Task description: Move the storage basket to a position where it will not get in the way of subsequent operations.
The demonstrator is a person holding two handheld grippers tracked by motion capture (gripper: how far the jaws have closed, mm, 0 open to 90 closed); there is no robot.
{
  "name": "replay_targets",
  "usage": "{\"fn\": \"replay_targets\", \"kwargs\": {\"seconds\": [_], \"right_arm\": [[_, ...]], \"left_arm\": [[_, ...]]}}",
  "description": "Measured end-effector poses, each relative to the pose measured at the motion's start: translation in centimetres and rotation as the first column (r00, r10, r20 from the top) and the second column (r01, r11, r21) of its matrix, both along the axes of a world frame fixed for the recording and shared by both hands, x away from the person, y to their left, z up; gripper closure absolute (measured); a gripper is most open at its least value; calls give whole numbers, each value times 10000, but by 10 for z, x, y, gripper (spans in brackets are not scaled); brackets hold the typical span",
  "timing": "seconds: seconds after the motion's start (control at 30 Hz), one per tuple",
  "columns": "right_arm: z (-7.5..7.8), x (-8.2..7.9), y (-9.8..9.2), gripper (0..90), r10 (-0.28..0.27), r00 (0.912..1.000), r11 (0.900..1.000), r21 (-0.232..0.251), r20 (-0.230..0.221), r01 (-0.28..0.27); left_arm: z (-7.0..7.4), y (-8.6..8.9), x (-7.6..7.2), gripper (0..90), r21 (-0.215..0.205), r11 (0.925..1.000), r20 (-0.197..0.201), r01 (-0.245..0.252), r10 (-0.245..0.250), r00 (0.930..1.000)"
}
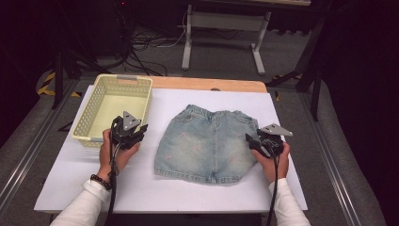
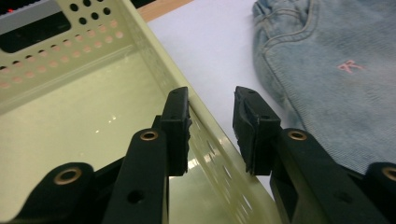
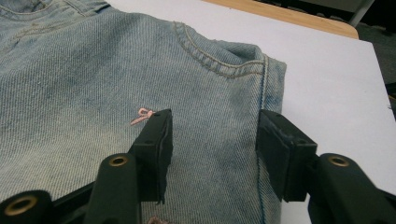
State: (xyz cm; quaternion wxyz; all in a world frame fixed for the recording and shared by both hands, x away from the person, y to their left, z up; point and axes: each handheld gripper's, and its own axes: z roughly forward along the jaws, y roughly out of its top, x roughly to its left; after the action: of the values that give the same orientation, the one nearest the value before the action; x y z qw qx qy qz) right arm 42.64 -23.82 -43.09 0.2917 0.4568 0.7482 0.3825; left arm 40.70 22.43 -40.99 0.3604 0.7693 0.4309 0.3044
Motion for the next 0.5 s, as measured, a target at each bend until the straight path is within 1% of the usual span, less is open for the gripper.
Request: {"fn": "replay_targets", "kwargs": {"seconds": [0.03,0.07,0.17,0.2,0.27,0.4,0.5], "right_arm": [[0,0,1,470,16,10000,10000,-17,-14,-16],[0,0,1,470,43,10000,10000,-50,-18,-43],[-1,1,2,470,50,10000,10000,-57,-53,-51],[-1,1,2,470,61,10000,9999,-80,-53,-62],[-2,1,3,469,73,10000,9999,-113,-65,-74],[-2,1,4,468,120,9999,9998,-160,-86,-122],[-2,1,4,466,158,9998,9998,-155,-95,-160]], "left_arm": [[0,3,1,685,-194,9998,-54,6,-7,10000],[0,4,2,684,-233,9997,-80,56,-58,10000],[0,2,4,690,-180,9997,-41,-158,157,9999],[0,2,5,693,-95,9998,-32,-195,195,9998],[0,0,6,700,-39,9993,85,-370,370,9993],[0,-1,8,711,-225,9982,106,-561,564,9984],[0,0,7,717,-304,9983,118,-503,507,9986]]}}
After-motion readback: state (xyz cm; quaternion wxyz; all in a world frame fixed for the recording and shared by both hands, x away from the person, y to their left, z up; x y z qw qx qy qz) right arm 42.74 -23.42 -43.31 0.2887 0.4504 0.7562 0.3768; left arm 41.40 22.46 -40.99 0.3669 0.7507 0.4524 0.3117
